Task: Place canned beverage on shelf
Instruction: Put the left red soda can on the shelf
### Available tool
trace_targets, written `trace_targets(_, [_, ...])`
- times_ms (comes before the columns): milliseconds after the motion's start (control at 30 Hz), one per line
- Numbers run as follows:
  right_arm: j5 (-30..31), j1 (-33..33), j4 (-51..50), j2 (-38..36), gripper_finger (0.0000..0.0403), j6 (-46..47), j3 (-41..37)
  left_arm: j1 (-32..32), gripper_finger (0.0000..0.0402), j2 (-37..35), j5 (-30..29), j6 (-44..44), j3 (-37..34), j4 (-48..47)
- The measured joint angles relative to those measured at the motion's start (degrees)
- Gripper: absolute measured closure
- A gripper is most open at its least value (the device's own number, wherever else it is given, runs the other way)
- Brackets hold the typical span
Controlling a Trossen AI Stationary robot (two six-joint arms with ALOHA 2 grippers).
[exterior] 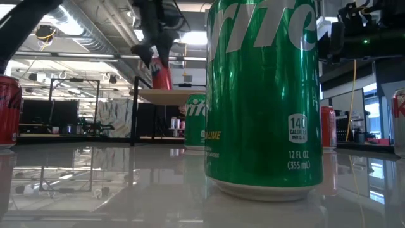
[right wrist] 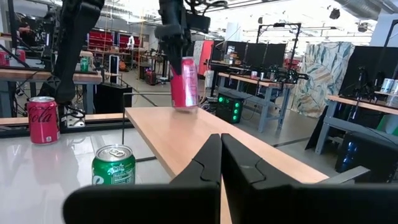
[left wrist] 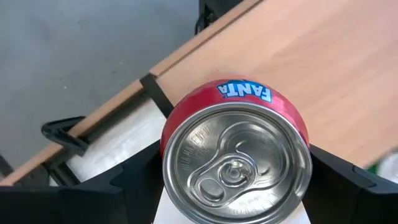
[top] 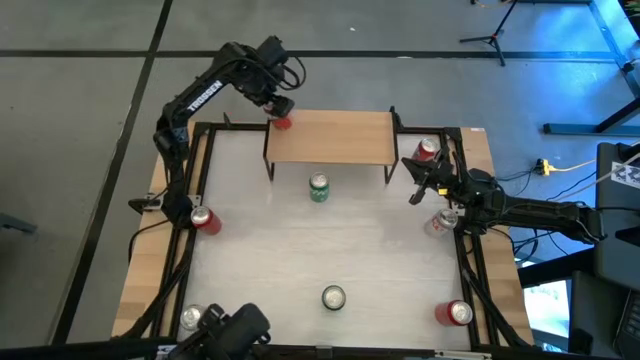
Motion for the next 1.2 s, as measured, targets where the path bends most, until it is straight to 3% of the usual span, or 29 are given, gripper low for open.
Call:
trace_targets(367, [0.0,0.0,-0.2,0.0,0.0398,0.4,0.0,0.0,0.0115,0.4,-0.3,0.8,0.1,-0.2])
trace_targets(733, [0.0,0.0,-0.3,0.0,0.0398,0.4,0.0,0.0,0.0079,0.4,-0.3,1.9,0.1,0.8])
trace_targets(1200, [0.1,0.0,-0.6,0.0,0.0398,0.5,0.0,0.0,0.0074,0.4,-0.2,4.0,0.1,4.0])
